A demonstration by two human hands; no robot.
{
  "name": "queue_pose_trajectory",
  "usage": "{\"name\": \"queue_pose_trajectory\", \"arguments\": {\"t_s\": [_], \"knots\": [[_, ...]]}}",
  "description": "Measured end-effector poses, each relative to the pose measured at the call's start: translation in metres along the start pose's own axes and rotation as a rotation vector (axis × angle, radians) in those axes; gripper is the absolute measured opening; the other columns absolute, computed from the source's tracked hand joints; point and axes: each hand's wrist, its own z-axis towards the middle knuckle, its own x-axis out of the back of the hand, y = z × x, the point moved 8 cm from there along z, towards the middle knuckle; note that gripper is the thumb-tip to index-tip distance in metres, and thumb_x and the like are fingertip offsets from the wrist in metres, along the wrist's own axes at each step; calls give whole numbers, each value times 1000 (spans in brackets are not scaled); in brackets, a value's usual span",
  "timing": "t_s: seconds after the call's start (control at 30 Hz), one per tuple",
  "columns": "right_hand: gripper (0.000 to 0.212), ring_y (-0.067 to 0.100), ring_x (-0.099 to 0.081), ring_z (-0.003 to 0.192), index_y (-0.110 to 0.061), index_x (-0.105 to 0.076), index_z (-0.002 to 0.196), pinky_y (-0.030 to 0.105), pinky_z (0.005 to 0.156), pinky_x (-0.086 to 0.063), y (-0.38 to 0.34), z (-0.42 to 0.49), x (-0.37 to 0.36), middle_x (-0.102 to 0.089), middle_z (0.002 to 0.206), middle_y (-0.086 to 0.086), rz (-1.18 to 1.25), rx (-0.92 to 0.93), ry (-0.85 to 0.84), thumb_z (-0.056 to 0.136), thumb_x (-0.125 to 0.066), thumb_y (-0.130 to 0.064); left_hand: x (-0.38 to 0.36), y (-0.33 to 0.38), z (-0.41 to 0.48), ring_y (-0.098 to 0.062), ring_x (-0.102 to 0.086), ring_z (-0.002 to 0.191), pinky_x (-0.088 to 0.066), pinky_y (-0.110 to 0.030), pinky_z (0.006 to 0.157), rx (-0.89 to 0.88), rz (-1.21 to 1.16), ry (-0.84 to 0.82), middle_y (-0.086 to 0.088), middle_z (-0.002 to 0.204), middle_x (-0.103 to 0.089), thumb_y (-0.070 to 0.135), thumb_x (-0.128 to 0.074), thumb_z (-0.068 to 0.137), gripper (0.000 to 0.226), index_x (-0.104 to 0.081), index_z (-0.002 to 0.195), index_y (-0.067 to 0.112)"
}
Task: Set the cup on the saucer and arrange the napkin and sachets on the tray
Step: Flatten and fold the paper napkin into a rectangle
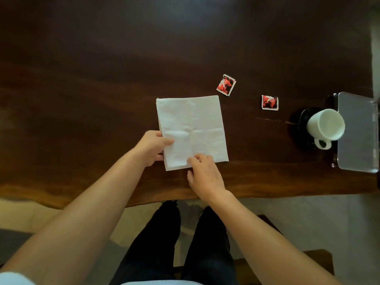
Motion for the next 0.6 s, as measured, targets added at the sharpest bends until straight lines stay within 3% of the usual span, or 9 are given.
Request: {"name": "queue_pose_trajectory", "arguments": {"t_s": [0.17, 0.3, 0.43, 0.6], "knots": [[33, 24, -47, 118, -15, -57, 130, 34, 97, -47, -2, 2, 1, -55, 131, 5, -5, -4, 44, 98, -55, -21, -4, -16, 3, -22, -70, 92, -57, -39, 71, -48, -154, 47, -6, 106, -72, 11, -56, 101, 11, -67, 100, 15], [37, 25, -46, 123, -16, -56, 133, 35, 99, -45, -7, 1, -4, -53, 136, 6, -21, 31, 85, 96, -60, -18, -1, -20, 4, -24, -72, 100, -60, -46, 87, -172, -59, 104, -6, 110, -73, 17, -60, 99, 16, -69, 112, 13], [39, 31, -56, 108, -13, -64, 122, 39, 84, -54, -22, 7, -15, -62, 122, 11, -88, 87, 117, 85, -74, -11, -1, -26, 3, -26, -73, 98, -60, -47, 88, -204, -88, 153, -7, 107, -75, 17, -61, 99, 14, -71, 108, 13], [37, 34, -57, 96, -10, -62, 116, 40, 71, -53, -24, 21, -15, -64, 111, 13, -203, 97, 188, 81, -71, -7, -3, -29, 7, -28, -73, 99, -60, -49, 88, -206, -152, 146, -11, 108, -75, 13, -60, 99, 11, -71, 100, 14]]}}
